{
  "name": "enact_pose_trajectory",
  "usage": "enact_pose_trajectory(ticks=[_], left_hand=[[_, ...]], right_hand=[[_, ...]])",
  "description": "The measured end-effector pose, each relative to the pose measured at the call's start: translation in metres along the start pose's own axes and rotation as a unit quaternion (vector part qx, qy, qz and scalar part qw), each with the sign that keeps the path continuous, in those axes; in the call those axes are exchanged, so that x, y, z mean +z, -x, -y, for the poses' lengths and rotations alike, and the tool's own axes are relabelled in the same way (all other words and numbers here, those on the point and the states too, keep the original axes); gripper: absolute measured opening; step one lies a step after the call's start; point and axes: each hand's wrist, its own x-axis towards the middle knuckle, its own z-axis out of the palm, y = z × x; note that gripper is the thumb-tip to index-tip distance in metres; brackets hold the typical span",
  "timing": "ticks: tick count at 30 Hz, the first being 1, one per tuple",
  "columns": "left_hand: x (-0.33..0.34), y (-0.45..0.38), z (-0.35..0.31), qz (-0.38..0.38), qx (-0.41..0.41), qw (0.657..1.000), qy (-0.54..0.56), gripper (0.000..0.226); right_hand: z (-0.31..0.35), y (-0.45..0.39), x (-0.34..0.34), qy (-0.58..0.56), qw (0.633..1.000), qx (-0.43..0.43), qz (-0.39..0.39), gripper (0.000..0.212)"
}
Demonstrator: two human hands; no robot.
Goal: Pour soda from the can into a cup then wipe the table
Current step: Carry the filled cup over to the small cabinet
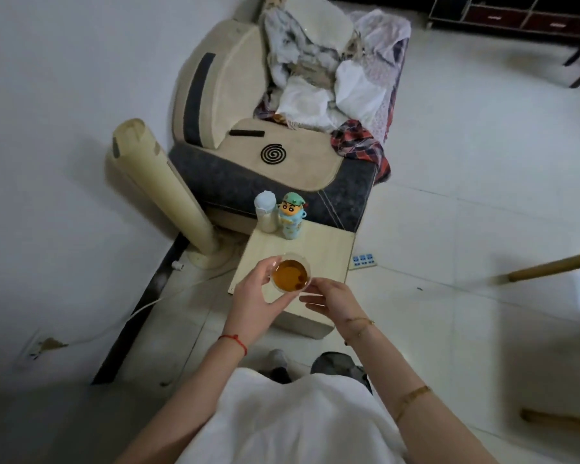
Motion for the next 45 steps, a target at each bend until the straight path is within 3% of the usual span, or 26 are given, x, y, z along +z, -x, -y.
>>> enact_pose_trajectory(ticks=[8,22,45], left_hand=[[0.002,-0.042,0.026,0.07,-0.003,0.998,0.01,0.066],[0.05,-0.115,0.069,0.107,-0.035,0.993,0.037,0.066],[0.184,-0.194,0.259,0.129,-0.112,0.982,0.074,0.064]], right_hand=[[0.0,-0.027,0.011,-0.009,0.998,0.018,-0.059,0.03],[-0.01,-0.112,-0.013,0.021,0.994,0.033,-0.105,0.028],[-0.148,-0.304,-0.051,0.011,0.988,0.079,-0.131,0.032]])
